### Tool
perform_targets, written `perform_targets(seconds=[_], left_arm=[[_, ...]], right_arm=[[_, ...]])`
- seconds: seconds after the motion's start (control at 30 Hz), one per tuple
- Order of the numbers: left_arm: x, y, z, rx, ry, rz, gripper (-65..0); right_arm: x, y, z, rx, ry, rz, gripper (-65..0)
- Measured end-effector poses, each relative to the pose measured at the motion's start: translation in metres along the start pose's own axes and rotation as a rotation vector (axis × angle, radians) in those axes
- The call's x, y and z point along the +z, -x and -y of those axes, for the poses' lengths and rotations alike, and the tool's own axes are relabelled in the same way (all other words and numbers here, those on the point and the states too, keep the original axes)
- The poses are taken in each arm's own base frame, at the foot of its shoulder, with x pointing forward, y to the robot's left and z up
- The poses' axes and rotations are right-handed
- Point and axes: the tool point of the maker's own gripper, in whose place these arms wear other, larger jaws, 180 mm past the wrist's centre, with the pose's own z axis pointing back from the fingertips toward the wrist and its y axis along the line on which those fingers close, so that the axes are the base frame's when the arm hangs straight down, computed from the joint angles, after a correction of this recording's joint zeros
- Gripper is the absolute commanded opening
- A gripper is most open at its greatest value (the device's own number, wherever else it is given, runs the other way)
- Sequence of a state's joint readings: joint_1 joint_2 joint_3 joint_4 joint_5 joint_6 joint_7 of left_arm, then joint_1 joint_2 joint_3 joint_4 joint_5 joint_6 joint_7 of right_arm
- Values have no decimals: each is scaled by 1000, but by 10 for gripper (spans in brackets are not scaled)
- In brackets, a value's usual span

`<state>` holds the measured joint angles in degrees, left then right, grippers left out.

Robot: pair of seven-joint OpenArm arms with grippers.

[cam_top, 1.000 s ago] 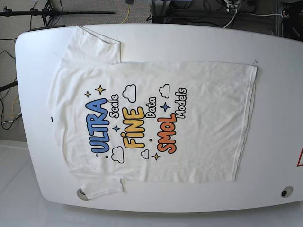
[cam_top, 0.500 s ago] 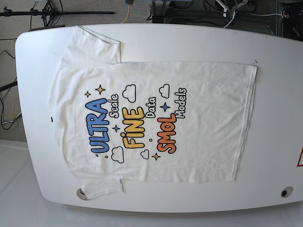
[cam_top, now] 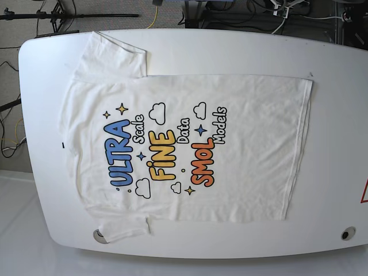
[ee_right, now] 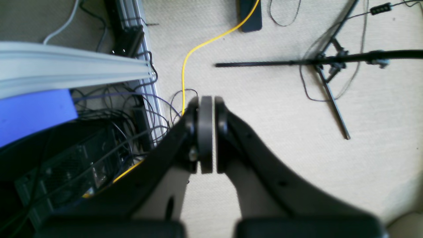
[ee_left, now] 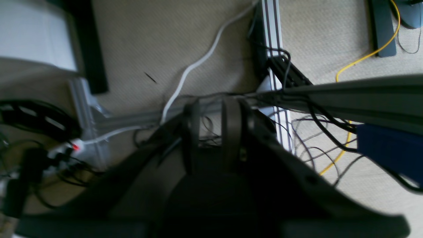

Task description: Fold the T-shirt properly

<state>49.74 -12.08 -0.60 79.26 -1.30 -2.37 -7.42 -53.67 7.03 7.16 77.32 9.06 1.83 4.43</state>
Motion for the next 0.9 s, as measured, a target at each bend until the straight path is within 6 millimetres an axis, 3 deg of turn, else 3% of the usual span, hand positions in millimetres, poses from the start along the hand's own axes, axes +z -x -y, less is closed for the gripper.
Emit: perform_targets(seconds=[0.1,0.2,0.47,0.5,0.67,0.9], left_arm=[[13,-5,-3,-26,2,-4,-557],[27,-31,-5,-48,17,79,-558],[48,-59,-7,-47,30,102,-555],[52,-69,-10,-41,25,130,-553],[58,-91,-28,-27,-18,160,-535],[69,-113,-36,-40,-22,217,-498]], right_arm=[[9,-15,-1,15,-10,34,-642],[23,-37,-4,33,-33,111,-642],[49,-62,-10,51,-56,153,-638],[55,-68,-13,56,-71,176,-638],[63,-88,-17,65,-87,218,-636],[76,-113,-22,71,-97,280,-635]])
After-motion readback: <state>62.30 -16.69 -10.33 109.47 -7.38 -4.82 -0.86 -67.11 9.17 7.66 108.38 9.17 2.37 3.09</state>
